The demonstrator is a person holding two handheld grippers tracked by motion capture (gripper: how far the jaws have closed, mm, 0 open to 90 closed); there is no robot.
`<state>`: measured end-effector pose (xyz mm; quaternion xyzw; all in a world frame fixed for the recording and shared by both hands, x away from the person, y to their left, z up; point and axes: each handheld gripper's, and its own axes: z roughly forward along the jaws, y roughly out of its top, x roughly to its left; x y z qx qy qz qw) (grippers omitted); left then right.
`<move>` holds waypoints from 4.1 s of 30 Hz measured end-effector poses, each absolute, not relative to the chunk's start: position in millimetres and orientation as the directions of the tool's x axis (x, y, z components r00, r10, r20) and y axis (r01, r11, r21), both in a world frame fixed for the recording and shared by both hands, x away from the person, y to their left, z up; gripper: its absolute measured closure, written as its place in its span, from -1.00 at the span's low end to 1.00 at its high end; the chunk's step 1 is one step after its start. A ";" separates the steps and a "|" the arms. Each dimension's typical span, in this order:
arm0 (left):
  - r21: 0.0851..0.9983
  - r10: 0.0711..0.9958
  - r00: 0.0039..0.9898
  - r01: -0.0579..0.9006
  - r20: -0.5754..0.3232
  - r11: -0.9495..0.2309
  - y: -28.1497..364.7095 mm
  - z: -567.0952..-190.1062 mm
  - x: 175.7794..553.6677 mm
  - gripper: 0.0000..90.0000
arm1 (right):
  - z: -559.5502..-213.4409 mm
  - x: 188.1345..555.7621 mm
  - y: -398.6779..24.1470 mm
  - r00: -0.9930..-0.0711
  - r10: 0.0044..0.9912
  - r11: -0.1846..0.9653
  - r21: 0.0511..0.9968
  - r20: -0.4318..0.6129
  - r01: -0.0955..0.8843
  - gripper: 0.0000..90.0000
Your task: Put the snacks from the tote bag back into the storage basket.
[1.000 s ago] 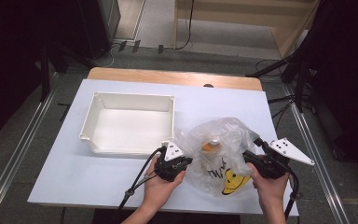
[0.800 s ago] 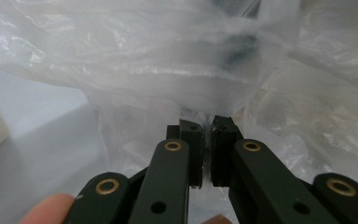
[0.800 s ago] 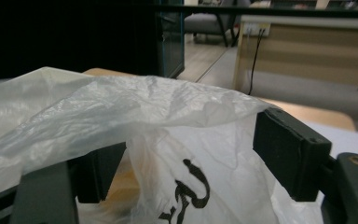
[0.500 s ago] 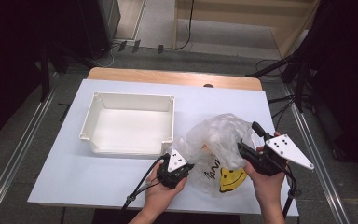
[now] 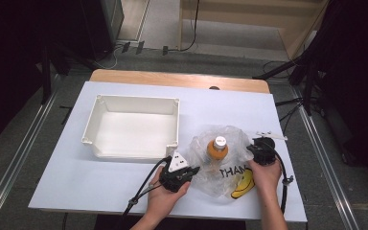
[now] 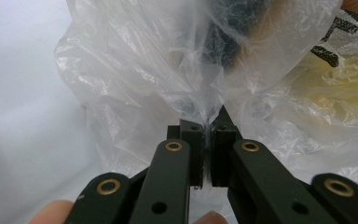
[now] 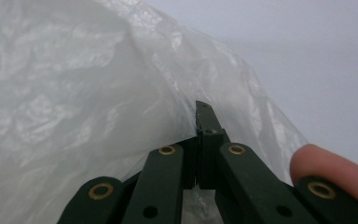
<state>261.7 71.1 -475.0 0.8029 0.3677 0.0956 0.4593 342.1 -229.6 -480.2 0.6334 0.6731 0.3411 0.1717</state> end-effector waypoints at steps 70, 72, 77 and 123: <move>0.856 0.667 0.721 0.454 -0.189 -0.248 81.1 -468.8 251.1 0.45 | -481.1 255.1 -163.8 -0.395 0.901 0.158 0.718 0.176 0.678 0.91; 0.880 0.677 0.710 0.431 -0.193 -0.201 86.1 -460.0 240.5 0.08 | -481.5 254.9 -159.9 -0.392 0.909 0.180 0.714 0.143 0.677 0.93; 0.917 0.694 0.696 0.375 -0.185 -0.132 86.7 -434.2 227.3 -0.37 | -482.8 256.2 -162.4 -0.387 0.905 0.153 0.714 0.177 0.683 0.94; 0.799 0.749 0.651 0.514 -0.127 -0.312 52.9 -476.6 264.6 0.98 | -483.4 294.2 -190.4 -0.217 0.960 0.027 0.719 0.174 0.694 0.57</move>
